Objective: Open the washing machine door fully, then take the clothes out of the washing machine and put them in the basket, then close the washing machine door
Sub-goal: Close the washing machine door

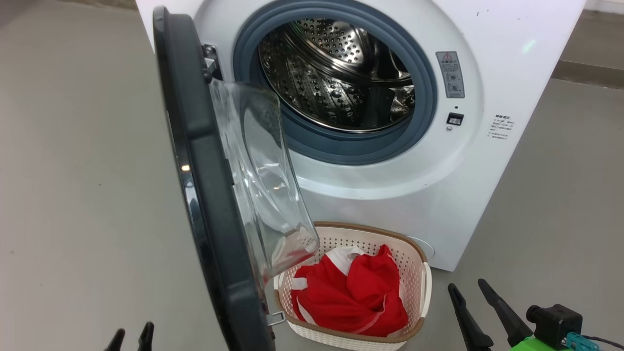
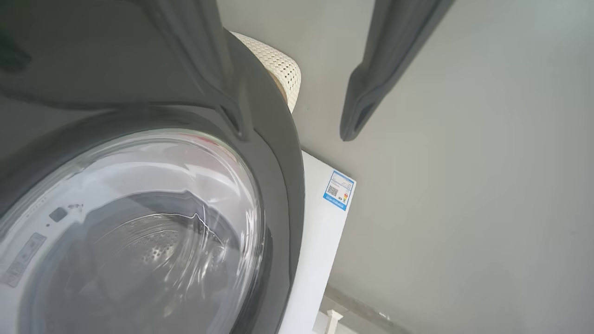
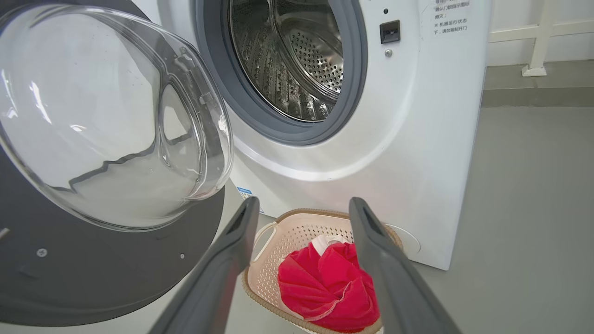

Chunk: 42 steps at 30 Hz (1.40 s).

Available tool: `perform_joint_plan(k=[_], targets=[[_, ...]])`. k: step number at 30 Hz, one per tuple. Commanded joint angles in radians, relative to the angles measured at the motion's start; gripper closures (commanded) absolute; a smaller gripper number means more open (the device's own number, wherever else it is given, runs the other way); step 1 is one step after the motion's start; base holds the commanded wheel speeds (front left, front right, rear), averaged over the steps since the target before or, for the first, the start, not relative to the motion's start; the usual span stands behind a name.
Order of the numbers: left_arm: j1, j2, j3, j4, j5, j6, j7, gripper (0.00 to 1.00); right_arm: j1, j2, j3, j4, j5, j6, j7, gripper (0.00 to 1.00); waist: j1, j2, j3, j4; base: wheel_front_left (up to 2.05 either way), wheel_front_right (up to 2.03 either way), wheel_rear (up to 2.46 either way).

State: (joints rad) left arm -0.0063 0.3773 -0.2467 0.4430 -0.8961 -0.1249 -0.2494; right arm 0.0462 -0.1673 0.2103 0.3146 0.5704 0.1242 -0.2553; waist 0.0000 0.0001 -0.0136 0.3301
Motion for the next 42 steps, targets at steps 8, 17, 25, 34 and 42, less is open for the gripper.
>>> perform_joint_plan(k=[8, 17, 25, 34, 42], targets=[[0.019, -0.109, 0.249, -0.152, 0.388, -0.006, -0.012, 0.00, -0.004, -0.015, 0.002, -0.043, -0.005, 0.007, -0.006, 0.00, 0.0000, -0.0001, 0.004, -0.014, 0.00, 0.00, 0.00], [0.105, -0.240, 0.378, -0.261, 0.606, -0.006, -0.012, 0.00, -0.005, -0.006, -0.017, -0.071, -0.003, 0.007, -0.006, 0.00, 0.0000, -0.0001, 0.000, -0.026, 0.00, 0.00, 0.00], [0.131, -0.274, 0.383, -0.251, 0.619, -0.006, -0.012, 0.00, -0.003, -0.001, -0.017, -0.056, -0.004, 0.007, -0.006, 0.00, 0.0000, -0.0001, 0.005, -0.026, 0.00, 0.00, 0.00], [0.123, -0.271, 0.387, -0.272, 0.613, -0.006, -0.012, 0.00, -0.005, 0.001, -0.021, -0.053, -0.006, 0.007, -0.006, 0.00, 0.0000, -0.0001, 0.003, -0.026, 0.00, 0.00, 0.00], [0.116, -0.248, 0.328, -0.337, 0.553, -0.006, -0.012, 1.00, -0.011, 0.008, -0.015, -0.054, -0.007, 0.007, -0.006, 0.00, 0.0000, -0.0001, 0.014, -0.031, 0.00, 0.00, 0.00]])
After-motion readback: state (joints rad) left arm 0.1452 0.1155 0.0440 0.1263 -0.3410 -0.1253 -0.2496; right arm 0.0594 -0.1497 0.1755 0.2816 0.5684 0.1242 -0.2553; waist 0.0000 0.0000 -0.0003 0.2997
